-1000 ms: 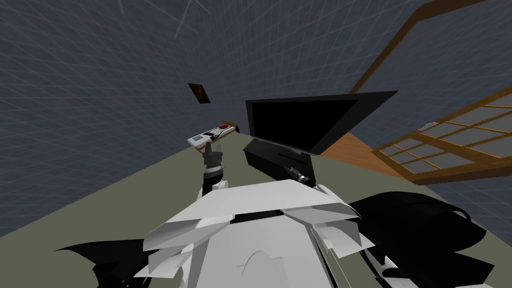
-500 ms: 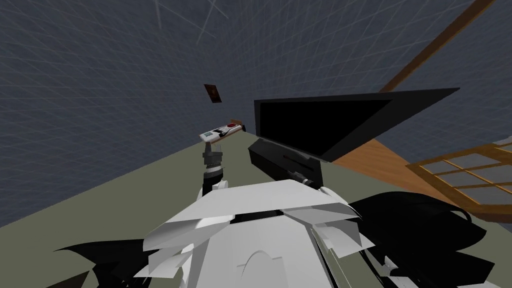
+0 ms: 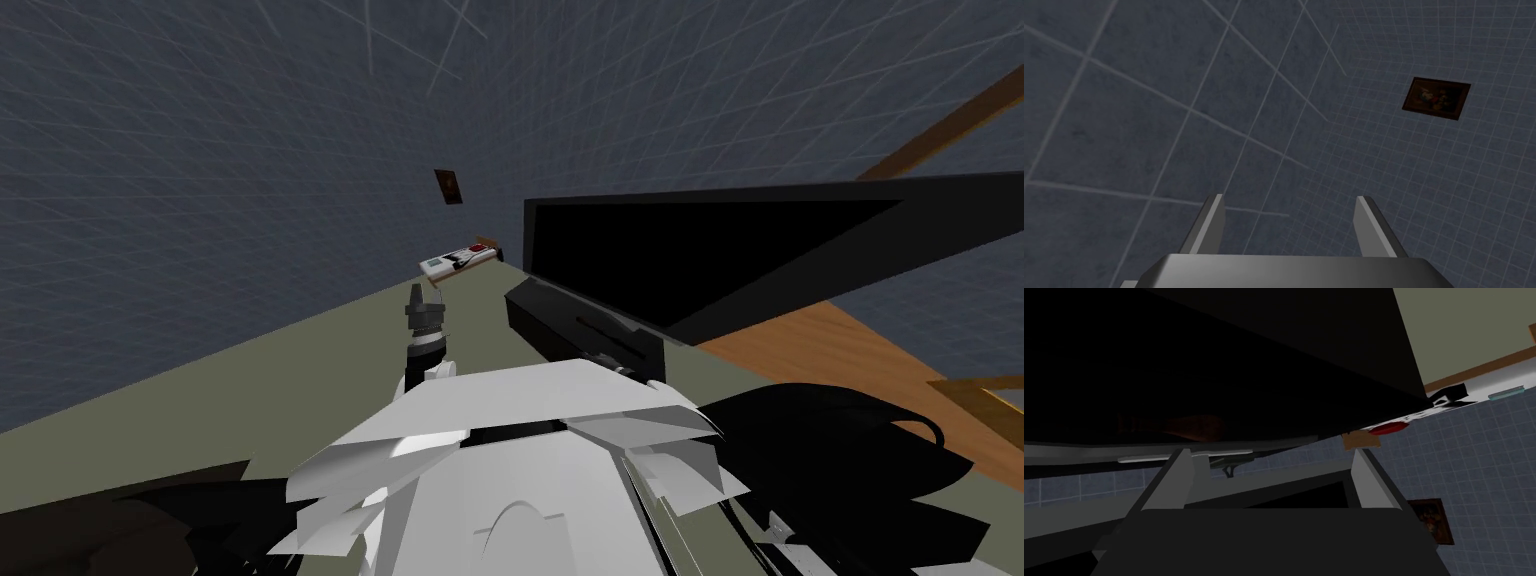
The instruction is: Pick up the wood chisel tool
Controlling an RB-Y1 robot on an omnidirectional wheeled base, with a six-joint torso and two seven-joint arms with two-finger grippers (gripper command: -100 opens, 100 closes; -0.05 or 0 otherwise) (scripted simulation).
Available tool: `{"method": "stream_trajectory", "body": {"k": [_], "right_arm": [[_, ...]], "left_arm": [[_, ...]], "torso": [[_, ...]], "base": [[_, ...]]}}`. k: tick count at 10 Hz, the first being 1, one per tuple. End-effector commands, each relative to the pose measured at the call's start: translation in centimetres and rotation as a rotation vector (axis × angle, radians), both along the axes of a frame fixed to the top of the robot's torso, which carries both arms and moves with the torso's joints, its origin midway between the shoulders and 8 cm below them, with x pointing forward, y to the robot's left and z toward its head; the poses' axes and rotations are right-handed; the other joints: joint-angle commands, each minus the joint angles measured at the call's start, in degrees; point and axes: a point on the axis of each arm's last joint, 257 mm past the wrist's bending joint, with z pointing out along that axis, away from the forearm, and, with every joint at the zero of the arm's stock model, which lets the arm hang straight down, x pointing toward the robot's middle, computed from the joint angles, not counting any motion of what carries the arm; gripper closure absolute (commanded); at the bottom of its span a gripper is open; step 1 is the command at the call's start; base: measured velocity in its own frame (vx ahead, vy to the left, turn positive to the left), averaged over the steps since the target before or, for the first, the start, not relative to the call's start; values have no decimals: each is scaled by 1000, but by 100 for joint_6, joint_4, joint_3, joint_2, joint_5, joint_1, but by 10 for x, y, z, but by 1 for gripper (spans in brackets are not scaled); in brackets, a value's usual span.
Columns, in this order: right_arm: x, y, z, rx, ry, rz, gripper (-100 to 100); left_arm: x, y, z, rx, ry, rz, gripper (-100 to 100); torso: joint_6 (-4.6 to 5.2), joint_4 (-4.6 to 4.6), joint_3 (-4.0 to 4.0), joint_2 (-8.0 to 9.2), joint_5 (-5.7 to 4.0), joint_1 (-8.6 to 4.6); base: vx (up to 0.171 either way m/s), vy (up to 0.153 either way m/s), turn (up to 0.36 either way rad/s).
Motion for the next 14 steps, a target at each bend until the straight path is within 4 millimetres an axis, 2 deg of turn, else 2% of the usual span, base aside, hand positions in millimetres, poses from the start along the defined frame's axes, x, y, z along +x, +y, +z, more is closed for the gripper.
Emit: {"method": "stream_trajectory", "body": {"k": [1,4,5,7,8,9,10,11,12,14], "right_arm": [[-14,-12,-9,-24,39,-7,-100],[-42,-44,-27,-108,129,-2,-100],[-48,-48,-30,-109,143,-11,-100],[-75,-80,-41,-177,222,-19,-100],[-79,-81,-43,-185,234,-14,-100],[-92,-96,-47,-219,274,-16,-100],[-92,-96,-47,-219,274,-16,-100],[-100,-109,-48,-250,302,-13,-100],[-104,-110,-49,-249,309,-17,-100],[-122,-133,-52,-301,367,-19,-100]], "left_arm": [[0,0,0,0,0,0,0],[0,0,0,0,0,0,0],[0,0,0,0,0,0,0],[0,0,0,0,0,0,0],[0,0,0,0,0,0,0],[0,0,0,0,0,0,0],[0,0,0,0,0,0,0],[0,0,0,0,0,0,0],[0,0,0,0,0,0,0],[0,0,0,0,0,0,0]], "torso": [[0,0,0,0,0,0],[6,-2,-3,-4,-1,0],[1,-1,-4,-6,-2,-3],[1,0,-1,-2,-2,-6],[-1,-1,-3,-5,-4,-16],[11,-3,-5,-7,-5,-12],[6,-3,-6,-11,-3,-9],[7,-3,-6,-9,-3,-3],[4,-2,-4,-6,-2,-4],[5,-1,-3,-5,-2,0]], "base": [[23,-58,174],[26,-57,247],[20,-61,164],[14,-84,390],[28,-92,90],[39,-80,117],[25,-66,151],[11,-70,236],[9,-62,110],[10,-80,234]]}}
